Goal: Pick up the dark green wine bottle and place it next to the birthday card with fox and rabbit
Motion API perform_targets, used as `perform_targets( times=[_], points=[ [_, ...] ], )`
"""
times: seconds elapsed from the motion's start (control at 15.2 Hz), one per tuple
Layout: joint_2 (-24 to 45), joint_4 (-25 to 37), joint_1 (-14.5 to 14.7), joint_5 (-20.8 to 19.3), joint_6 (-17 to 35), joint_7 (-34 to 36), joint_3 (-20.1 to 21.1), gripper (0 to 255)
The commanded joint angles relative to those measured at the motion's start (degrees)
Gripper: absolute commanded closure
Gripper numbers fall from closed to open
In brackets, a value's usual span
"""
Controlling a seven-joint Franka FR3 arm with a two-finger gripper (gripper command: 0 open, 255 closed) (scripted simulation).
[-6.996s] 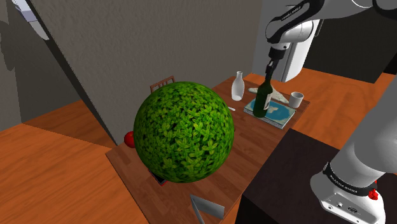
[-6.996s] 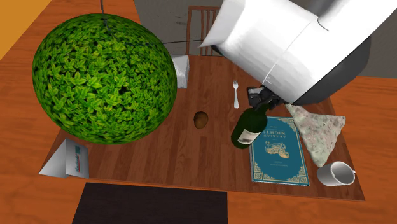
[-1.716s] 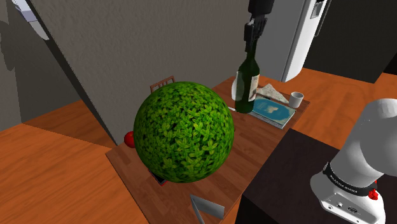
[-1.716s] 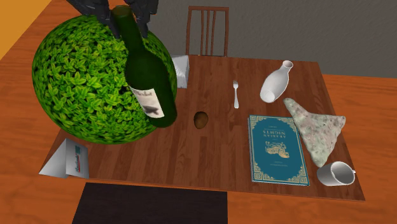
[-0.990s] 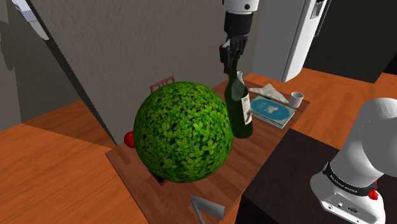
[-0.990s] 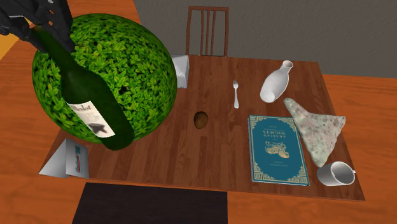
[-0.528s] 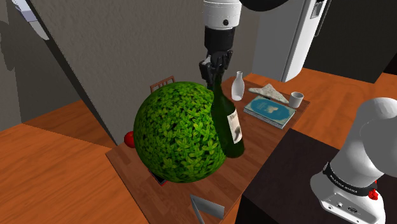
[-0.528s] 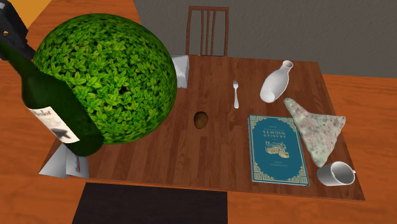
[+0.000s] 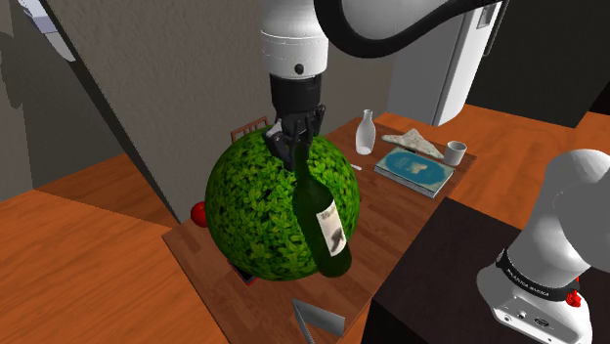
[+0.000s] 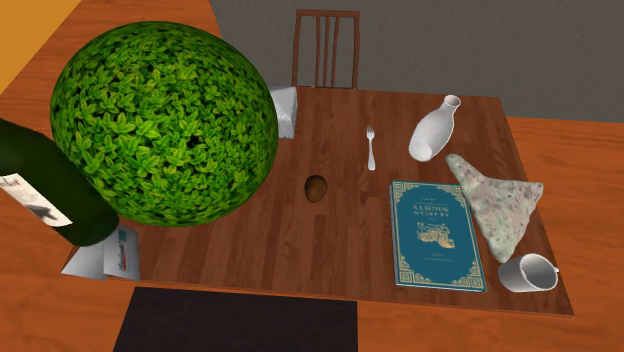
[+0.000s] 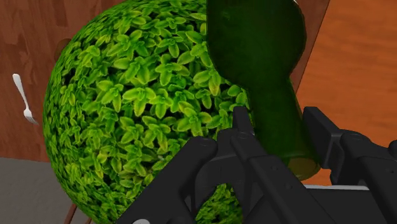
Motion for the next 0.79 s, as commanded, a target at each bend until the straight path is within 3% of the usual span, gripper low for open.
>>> perform_targets(
  times=[0.0,0.73],
  points=[
    [2.7,2.3,1.0,-0.8,0.3,3.4,2.0,255],
    [21.6,19.7,8.5,-9.5,-0.7,19.6,9.2,255]
  ],
)
